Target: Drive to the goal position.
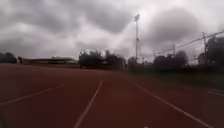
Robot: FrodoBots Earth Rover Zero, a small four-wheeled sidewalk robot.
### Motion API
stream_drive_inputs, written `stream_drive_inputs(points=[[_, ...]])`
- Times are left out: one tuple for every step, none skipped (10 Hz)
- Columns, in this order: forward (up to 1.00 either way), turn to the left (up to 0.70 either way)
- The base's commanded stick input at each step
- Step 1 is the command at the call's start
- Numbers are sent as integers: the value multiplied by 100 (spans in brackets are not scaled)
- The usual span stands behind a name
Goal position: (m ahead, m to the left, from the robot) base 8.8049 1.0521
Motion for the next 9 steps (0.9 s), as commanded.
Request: stream_drive_inputs(points=[[70, 0], [70, 0], [70, 0], [70, 0], [70, 0], [70, 0], [70, 0], [70, 0], [70, 0]])
